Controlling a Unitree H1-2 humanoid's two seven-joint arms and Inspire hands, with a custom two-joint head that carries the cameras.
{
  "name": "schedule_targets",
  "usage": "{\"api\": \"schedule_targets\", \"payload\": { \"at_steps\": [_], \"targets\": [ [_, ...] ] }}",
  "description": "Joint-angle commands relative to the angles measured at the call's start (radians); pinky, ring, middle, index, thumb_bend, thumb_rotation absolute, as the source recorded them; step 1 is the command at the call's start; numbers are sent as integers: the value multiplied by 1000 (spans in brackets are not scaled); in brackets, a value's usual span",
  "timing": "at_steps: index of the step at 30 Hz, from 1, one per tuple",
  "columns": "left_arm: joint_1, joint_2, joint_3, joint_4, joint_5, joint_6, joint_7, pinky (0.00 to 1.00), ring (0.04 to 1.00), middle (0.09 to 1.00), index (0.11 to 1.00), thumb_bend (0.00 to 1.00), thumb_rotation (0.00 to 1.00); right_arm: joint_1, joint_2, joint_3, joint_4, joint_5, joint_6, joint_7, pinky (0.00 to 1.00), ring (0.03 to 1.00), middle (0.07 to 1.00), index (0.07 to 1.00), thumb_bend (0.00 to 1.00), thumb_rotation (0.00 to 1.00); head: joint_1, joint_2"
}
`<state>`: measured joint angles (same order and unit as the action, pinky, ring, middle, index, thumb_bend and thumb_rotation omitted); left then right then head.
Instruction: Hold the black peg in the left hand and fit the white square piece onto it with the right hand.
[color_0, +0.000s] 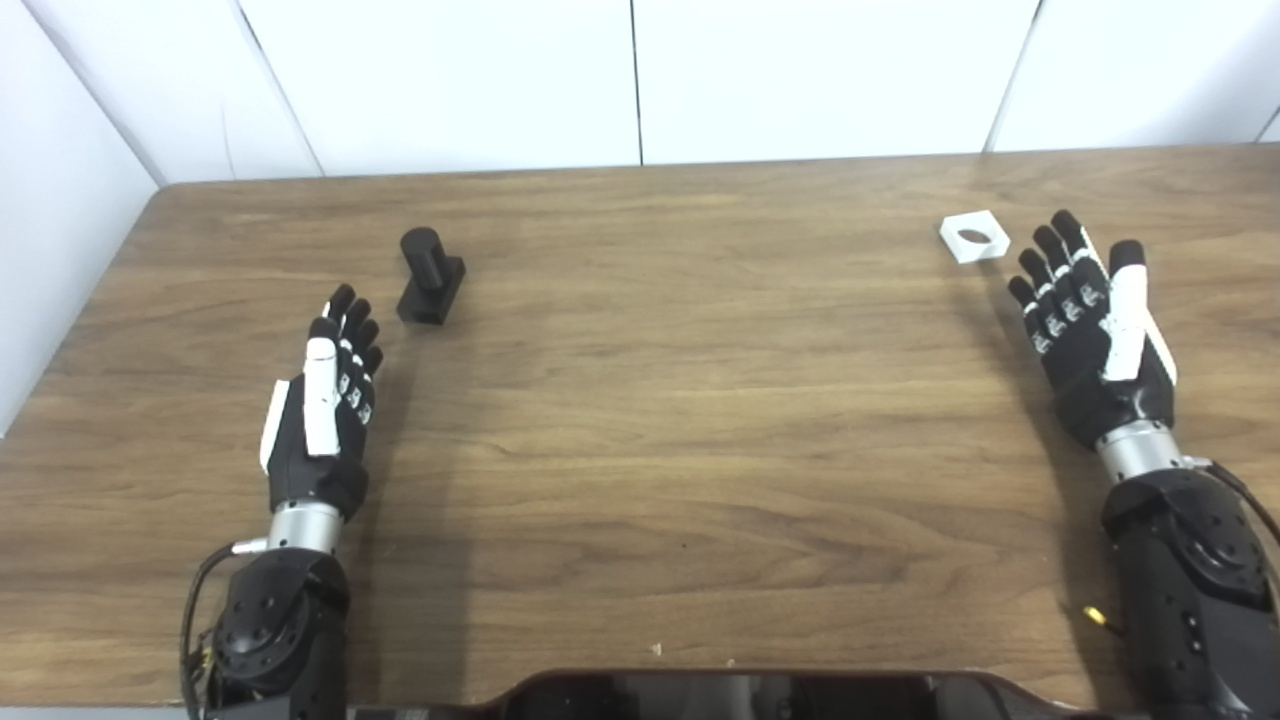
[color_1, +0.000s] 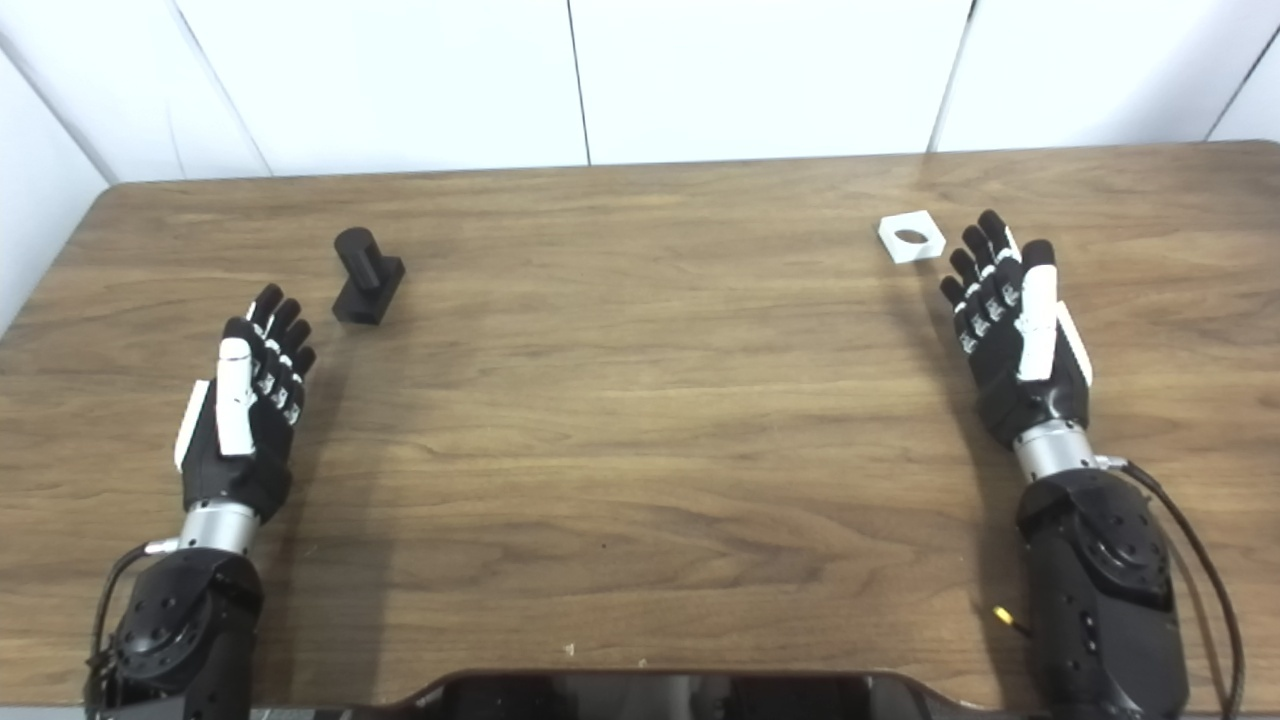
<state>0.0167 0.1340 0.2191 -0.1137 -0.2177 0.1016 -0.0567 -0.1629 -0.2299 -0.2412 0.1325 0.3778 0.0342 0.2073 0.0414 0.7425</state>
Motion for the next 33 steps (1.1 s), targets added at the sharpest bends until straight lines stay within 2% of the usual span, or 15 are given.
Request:
{"api": "schedule_targets", "payload": {
  "at_steps": [1, 4, 7, 10, 12, 16, 18, 26, 30, 33],
  "targets": [
    [-27, 9, 1, -33, 22, -45, 11, 1000, 1000, 1000, 1000, 539, 995, 34, -10, -7, 33, 2, -35, 18, 1000, 1000, 1000, 1000, 594, 1000, 1, 1],
    [-22, 14, -4, -47, 56, -61, 24, 1000, 1000, 1000, 1000, 503, 971, 38, -10, -4, 34, -4, -39, 18, 1000, 1000, 1000, 1000, 588, 1000, 2, -3],
    [-18, 20, -12, -89, 120, -34, 53, 1000, 1000, 1000, 1000, 516, 919, 40, -8, -6, 36, -5, -46, 17, 1000, 1000, 1000, 1000, 575, 1000, 4, -10],
    [-21, 27, -23, -129, 179, 28, 74, 1000, 1000, 1000, 997, 547, 845, 43, -8, -3, 46, -6, -54, 24, 1000, 1000, 1000, 1000, 575, 1000, 4, -15],
    [-29, 37, -43, -152, 288, 78, 109, 1000, 1000, 1000, 975, 539, 749, 44, -7, -2, 52, -8, -61, 26, 1000, 1000, 1000, 1000, 582, 1000, 6, -20],
    [-46, 58, -90, -184, 494, 153, 153, 1000, 1000, 1000, 979, 563, 669, 47, 0, -1, 54, -17, -70, 17, 1000, 1000, 1000, 1000, 589, 1000, 7, -24],
    [-53, 60, -107, -190, 557, 173, 164, 1000, 1000, 1000, 977, 573, 624, 48, 2, 0, 54, -18, -72, 15, 1000, 1000, 1000, 1000, 587, 1000, 1, -23],
    [-90, 49, -148, -143, 757, 204, 225, 995, 1000, 993, 924, 601, 504, 48, 3, 7, 58, -29, -74, 11, 1000, 1000, 1000, 1000, 576, 1000, -7, -27],
    [-126, 58, -185, -99, 895, 282, 240, 992, 1000, 977, 865, 658, 430, 47, 3, 14, 64, -56, -85, 3, 1000, 1000, 1000, 1000, 570, 1000, -6, -34],
    [-144, 73, -218, -75, 985, 326, 239, 1000, 1000, 973, 816, 706, 409, 45, 2, 16, 74, -64, -89, 7, 1000, 1000, 1000, 1000, 590, 1000, -5, -40]
  ]
}}
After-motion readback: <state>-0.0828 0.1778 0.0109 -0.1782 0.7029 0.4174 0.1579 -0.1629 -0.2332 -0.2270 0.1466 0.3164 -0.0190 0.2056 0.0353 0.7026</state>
